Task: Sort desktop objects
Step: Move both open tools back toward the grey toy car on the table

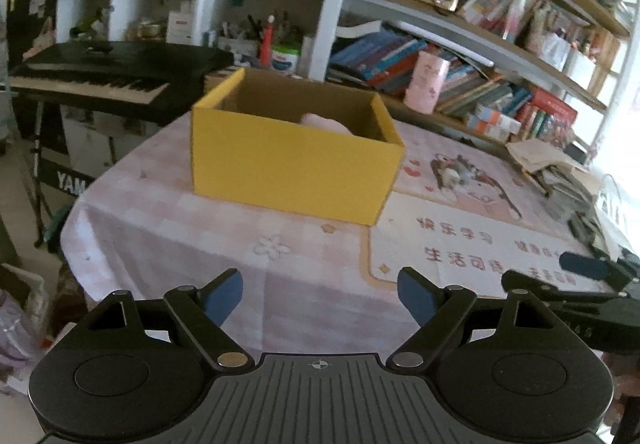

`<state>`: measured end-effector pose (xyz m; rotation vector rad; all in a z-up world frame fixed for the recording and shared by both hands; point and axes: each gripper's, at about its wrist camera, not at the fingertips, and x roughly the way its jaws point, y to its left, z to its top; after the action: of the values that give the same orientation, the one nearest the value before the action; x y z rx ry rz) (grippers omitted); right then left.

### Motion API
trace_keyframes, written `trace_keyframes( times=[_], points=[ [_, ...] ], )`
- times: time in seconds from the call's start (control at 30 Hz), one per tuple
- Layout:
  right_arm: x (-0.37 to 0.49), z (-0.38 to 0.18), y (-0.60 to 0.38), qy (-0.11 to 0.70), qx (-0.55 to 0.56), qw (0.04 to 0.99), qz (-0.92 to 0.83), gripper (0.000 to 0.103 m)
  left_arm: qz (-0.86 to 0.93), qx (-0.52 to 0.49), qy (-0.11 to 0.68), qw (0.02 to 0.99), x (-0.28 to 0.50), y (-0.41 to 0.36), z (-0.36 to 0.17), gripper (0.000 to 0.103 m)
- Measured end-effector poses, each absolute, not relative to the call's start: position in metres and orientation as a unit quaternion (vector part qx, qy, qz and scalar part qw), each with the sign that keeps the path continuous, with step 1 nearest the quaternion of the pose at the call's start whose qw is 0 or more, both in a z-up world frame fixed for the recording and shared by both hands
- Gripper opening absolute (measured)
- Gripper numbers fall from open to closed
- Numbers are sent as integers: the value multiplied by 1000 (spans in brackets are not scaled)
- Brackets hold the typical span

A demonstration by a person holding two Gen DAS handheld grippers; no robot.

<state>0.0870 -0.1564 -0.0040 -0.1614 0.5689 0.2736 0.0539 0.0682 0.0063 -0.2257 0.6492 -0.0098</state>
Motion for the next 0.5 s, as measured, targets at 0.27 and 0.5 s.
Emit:
trace_keyframes(
  times=[0.27, 0.5],
  points=[
    [75, -19, -185, 321, -30, 943, 83, 87, -42, -91, 340, 935, 53, 39, -4, 88],
    [78, -28, -210, 340, -5, 939, 43, 87, -79, -67, 361, 927, 69, 12, -11, 88]
  ],
)
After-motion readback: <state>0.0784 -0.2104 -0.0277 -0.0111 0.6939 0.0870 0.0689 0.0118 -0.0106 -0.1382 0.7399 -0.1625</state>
